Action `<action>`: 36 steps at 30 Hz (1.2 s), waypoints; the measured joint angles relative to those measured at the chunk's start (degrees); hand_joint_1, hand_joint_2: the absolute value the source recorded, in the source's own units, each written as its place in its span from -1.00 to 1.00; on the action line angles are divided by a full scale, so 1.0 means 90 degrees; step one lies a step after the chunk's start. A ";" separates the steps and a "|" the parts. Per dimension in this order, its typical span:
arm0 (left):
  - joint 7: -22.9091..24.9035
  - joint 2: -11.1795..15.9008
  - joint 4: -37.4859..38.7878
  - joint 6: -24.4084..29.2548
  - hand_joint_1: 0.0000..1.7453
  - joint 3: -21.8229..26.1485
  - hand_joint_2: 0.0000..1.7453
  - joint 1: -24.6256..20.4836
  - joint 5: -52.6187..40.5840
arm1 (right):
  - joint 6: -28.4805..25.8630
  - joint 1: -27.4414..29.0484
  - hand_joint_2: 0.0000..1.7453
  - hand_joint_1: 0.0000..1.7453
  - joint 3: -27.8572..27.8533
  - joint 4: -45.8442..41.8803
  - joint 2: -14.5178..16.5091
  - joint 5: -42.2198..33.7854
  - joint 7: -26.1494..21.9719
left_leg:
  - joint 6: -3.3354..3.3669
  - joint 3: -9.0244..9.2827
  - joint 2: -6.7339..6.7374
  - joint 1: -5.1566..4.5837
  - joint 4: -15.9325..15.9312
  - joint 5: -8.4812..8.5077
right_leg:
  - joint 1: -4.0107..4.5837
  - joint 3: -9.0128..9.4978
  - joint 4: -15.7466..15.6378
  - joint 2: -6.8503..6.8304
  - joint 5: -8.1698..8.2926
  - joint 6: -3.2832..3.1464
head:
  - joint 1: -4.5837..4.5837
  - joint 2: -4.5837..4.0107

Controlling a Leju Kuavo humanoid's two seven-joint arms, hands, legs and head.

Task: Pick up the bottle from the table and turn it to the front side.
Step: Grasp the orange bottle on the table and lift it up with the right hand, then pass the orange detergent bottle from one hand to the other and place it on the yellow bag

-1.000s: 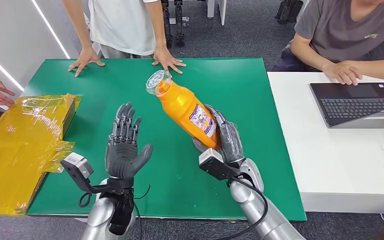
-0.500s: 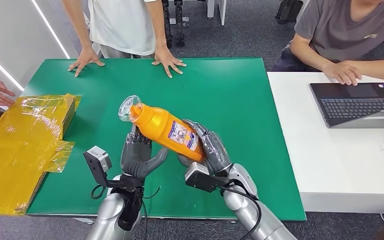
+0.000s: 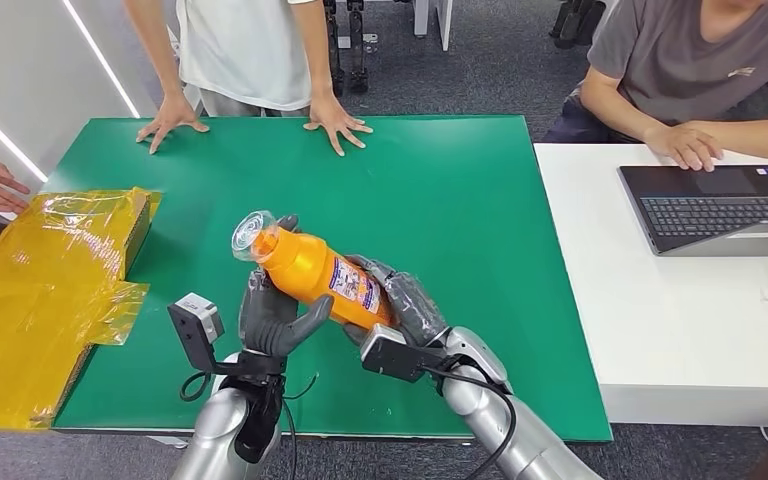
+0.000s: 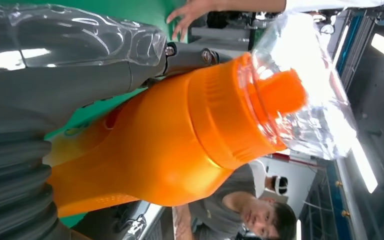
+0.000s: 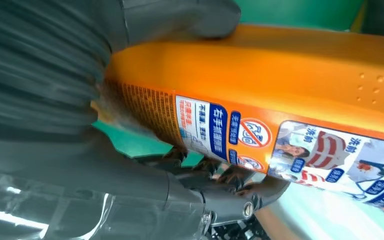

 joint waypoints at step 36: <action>-0.0272 -0.0004 -0.0041 0.0217 1.00 0.0172 1.00 -0.0013 -0.0320 | 0.0152 -0.0149 1.00 -0.54 -0.0044 0.0825 0.0316 0.0570 -0.0186 | 0.0000 0.0000 -0.0002 0.0000 0.0000 0.0000 | 0.0000 0.0000 0.0000 -0.0002 0.0000 0.0000 | -0.0001 0.0000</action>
